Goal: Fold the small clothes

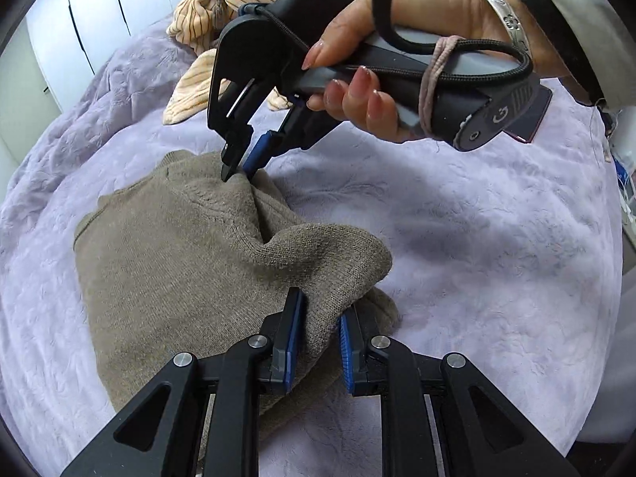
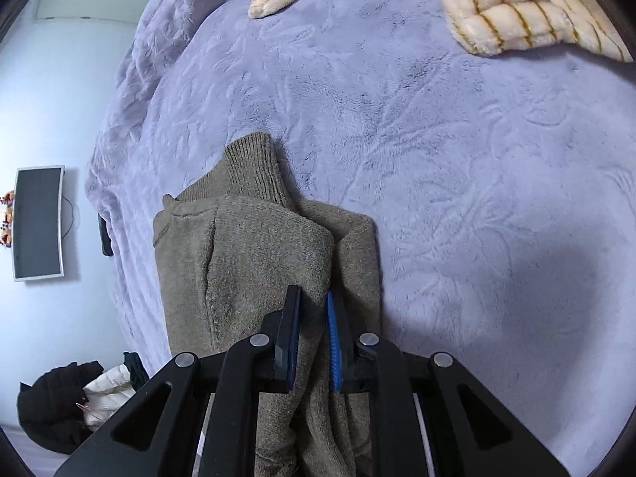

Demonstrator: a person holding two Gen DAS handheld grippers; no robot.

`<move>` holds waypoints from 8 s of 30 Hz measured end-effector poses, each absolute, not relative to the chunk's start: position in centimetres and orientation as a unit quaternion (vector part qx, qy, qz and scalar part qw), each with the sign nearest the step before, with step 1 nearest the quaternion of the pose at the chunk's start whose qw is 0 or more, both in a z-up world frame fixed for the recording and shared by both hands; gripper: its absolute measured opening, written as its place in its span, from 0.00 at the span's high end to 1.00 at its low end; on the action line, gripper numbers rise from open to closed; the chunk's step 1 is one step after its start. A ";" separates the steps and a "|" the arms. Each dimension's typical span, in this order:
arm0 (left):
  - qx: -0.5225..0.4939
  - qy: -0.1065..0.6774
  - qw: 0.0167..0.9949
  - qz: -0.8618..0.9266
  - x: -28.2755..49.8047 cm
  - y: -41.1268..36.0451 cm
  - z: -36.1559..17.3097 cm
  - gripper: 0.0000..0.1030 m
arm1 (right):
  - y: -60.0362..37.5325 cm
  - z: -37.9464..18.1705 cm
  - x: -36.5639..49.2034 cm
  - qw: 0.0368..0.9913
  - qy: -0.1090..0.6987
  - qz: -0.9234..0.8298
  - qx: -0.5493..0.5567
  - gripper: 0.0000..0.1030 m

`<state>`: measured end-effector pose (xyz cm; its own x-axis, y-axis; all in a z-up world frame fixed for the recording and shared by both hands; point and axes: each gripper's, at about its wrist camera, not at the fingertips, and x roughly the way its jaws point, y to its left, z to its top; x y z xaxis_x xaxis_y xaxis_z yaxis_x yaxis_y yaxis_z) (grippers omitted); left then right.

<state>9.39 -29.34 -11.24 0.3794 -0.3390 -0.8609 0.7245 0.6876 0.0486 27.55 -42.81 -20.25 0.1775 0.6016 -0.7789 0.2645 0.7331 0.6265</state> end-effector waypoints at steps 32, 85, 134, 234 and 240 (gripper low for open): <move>0.065 0.599 0.781 -0.165 14.5 -18.2 -12.9 0.81 | -38.4 -17.9 12.8 0.703 0.670 0.161 0.176 0.94; -0.020 0.664 0.744 -0.065 18.1 -15.3 -15.9 0.01 | -40.2 -17.7 17.2 0.704 0.655 0.106 0.252 0.52; -0.075 0.695 0.708 -0.105 19.1 -14.7 -18.6 0.01 | -45.2 -21.0 20.6 0.695 0.608 0.133 0.361 0.28; -0.101 0.594 0.771 -0.207 4.7 -2.3 -3.6 0.63 | -27.2 -12.4 15.3 0.655 0.561 0.306 0.403 0.61; -0.116 0.602 0.766 -0.194 1.6 0.5 -5.8 0.62 | -24.1 -14.1 12.4 0.652 0.578 0.308 0.382 0.61</move>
<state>1.61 0.48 -5.82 0.2002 -0.4361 -0.8774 0.1572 0.8982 -0.4106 12.43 -24.07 -14.06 0.1419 0.8433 -0.5183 0.0411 0.5181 0.8543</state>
